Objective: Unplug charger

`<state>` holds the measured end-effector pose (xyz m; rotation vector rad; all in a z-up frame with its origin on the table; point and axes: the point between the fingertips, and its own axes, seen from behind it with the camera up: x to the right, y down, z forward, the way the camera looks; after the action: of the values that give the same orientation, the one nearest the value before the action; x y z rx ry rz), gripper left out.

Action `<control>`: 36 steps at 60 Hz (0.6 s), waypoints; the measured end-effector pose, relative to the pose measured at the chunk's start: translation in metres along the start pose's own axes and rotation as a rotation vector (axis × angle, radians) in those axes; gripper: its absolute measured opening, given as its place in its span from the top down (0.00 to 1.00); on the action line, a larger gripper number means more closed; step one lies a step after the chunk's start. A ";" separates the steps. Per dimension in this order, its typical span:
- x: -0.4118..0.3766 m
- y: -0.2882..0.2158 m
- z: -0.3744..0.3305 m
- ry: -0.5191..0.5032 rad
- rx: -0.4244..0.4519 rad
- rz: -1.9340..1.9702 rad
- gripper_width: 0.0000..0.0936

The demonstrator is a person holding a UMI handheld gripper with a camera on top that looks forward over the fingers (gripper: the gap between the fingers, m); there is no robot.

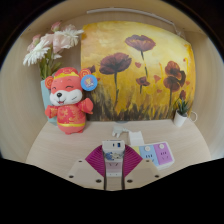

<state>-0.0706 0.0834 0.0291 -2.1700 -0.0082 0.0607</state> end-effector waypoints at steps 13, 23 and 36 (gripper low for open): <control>0.036 -0.131 -0.056 -0.023 0.193 0.076 0.81; 0.127 -0.218 -0.107 -0.002 0.316 0.035 0.82; 0.252 -0.089 -0.072 0.083 0.059 0.039 0.82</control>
<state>0.1856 0.0810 0.1329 -2.1120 0.0828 -0.0068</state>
